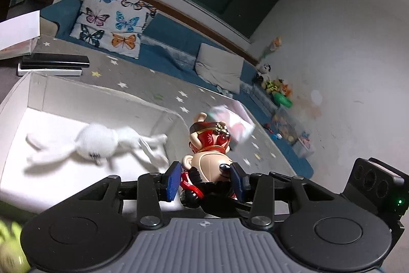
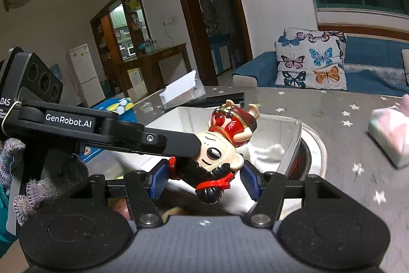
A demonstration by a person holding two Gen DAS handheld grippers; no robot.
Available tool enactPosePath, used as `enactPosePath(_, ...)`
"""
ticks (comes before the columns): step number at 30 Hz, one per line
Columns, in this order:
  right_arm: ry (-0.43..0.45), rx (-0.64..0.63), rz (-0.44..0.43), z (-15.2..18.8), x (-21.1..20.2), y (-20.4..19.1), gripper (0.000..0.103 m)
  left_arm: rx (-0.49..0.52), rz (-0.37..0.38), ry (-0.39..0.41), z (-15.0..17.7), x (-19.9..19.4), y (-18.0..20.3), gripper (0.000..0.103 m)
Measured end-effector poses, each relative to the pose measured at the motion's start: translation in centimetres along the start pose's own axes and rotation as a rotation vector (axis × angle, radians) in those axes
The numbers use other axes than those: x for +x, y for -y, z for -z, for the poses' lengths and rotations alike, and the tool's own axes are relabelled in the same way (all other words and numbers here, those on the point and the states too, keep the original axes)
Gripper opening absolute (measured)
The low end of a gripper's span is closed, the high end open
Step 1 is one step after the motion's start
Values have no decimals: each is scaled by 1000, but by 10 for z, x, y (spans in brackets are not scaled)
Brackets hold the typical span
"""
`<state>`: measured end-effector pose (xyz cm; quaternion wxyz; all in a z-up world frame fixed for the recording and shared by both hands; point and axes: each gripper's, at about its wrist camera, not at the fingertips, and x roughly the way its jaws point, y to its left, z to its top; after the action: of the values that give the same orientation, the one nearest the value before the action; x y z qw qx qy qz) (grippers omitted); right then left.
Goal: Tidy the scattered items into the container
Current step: 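Lift the figure into the white box and open the right tool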
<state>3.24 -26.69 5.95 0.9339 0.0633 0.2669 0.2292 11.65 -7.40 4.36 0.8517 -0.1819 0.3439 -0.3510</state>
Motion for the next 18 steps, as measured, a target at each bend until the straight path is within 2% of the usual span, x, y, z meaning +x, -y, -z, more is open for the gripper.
enactPosePath(5,-50,31,5,-9,39,19,61,-42,-13,-32,-17,30,-30,45)
enactPosePath(11,-111,53,28,-5,75,35,61,-133,-13,-72,-19,56,-64,45)
enactPosePath(16,-150,-29,90,-4,89,27,60,-175,-21,-84,-19,66,-79,44)
enactPosePath(18,-175,-83,136,-4,94,19,59,-175,-40,-95,-17,69,-79,40)
